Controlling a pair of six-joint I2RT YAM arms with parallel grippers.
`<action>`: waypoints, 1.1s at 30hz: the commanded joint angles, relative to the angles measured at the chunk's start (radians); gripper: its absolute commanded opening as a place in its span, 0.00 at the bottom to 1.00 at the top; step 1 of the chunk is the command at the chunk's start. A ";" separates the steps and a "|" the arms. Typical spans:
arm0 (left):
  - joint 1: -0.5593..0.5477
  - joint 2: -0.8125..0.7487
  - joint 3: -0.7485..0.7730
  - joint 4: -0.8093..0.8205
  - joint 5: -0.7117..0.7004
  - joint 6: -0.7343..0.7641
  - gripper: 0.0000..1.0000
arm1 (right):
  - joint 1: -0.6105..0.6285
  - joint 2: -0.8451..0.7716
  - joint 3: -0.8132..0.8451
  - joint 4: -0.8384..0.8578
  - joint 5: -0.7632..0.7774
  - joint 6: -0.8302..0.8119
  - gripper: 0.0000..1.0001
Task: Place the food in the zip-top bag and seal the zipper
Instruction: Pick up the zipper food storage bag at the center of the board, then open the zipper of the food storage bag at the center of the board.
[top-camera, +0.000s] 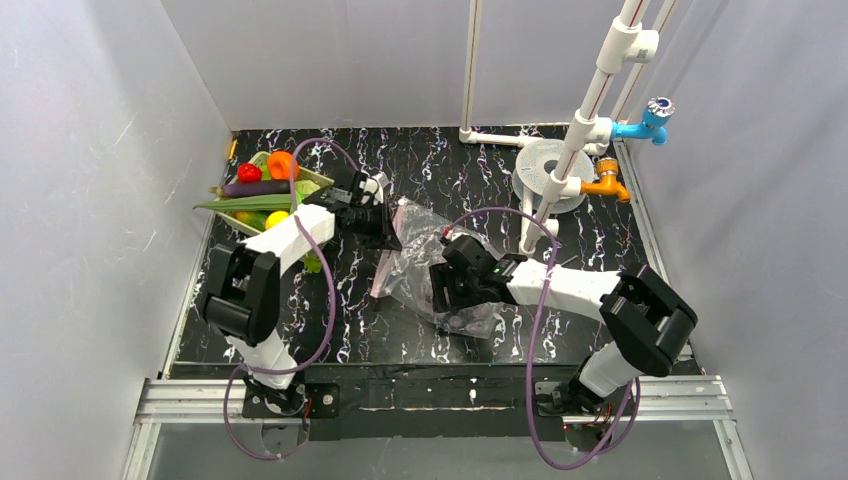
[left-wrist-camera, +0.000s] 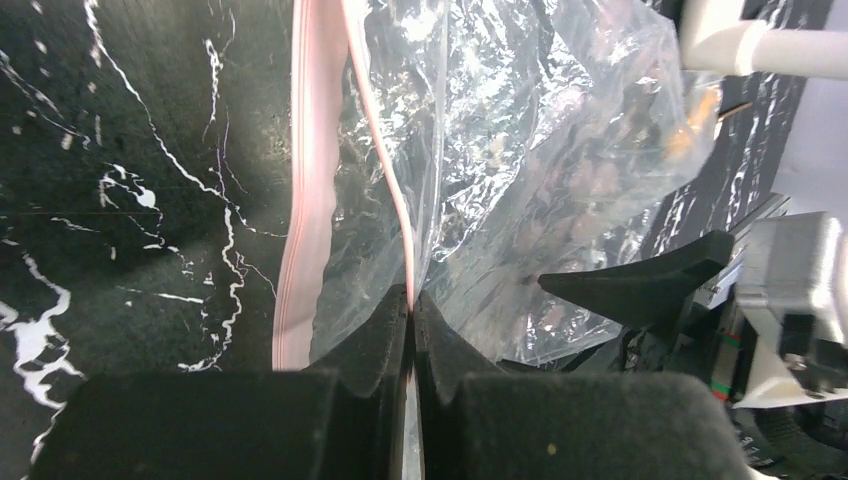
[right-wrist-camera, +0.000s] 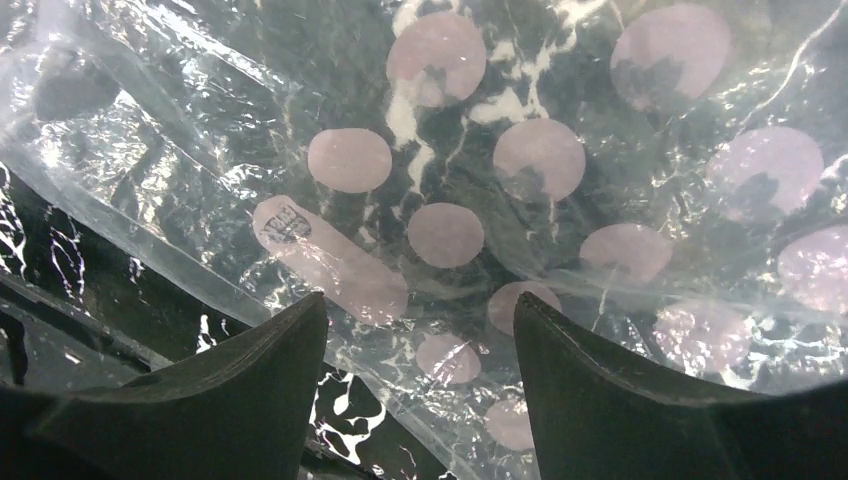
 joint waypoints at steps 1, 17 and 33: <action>0.001 -0.119 -0.019 -0.013 -0.038 0.009 0.00 | 0.032 -0.019 0.102 -0.075 0.092 -0.041 0.75; 0.001 -0.367 -0.170 0.189 -0.009 -0.115 0.00 | 0.158 -0.143 0.181 0.299 0.172 -0.112 0.79; 0.001 -0.428 -0.220 0.319 0.066 -0.169 0.00 | 0.245 0.083 0.400 0.146 0.640 -0.143 0.70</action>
